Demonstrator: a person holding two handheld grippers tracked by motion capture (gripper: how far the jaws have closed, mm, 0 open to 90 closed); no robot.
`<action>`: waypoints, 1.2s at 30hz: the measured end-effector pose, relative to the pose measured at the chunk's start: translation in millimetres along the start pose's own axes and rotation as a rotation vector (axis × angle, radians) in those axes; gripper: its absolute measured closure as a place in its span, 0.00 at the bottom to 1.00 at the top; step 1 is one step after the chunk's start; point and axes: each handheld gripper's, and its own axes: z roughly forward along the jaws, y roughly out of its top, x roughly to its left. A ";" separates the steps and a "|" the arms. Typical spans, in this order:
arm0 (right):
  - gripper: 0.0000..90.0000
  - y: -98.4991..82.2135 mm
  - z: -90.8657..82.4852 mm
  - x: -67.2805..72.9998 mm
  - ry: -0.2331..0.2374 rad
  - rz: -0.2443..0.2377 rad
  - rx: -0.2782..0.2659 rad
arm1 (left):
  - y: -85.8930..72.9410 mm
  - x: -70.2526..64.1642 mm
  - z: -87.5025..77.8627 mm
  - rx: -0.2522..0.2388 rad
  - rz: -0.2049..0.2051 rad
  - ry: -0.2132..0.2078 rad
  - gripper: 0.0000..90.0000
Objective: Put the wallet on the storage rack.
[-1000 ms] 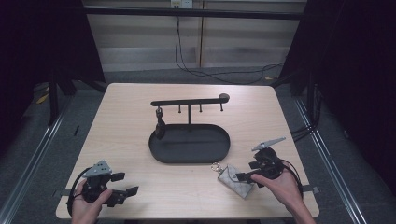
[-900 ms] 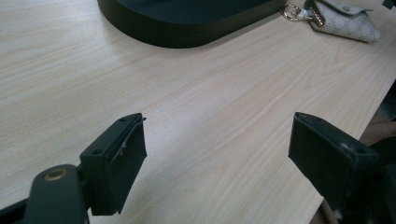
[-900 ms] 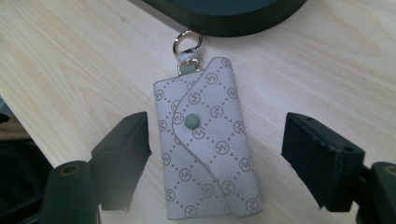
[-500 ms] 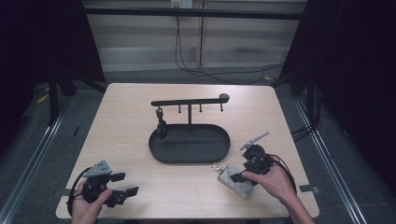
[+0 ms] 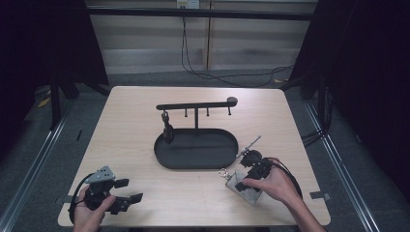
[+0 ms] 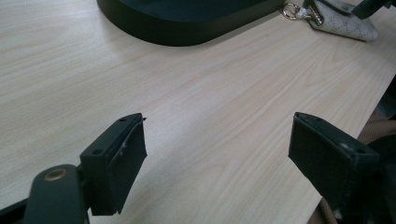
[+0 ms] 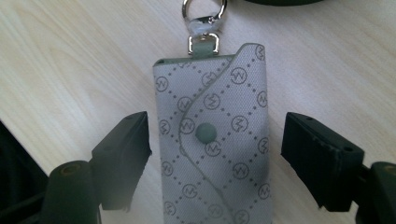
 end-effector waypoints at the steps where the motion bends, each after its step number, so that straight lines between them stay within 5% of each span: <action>1: 0.26 0.0 0.0 0.0 0.000 0.000 0.000 | 0.0 -0.1 -0.2 0.000 -0.001 -0.001 0.21; 6: 0.26 5.8 9.1 0.5 -0.018 -0.010 0.053 | 0.0 0.1 -0.2 0.001 0.000 -0.003 0.21; 23: 0.31 11.3 24.7 7.1 -0.033 -0.046 0.107 | -0.4 1.2 0.5 0.007 -0.011 -0.005 0.21; 36: 0.37 11.1 18.4 4.5 -0.002 -0.010 0.116 | -0.7 1.7 0.9 0.007 -0.014 -0.006 0.21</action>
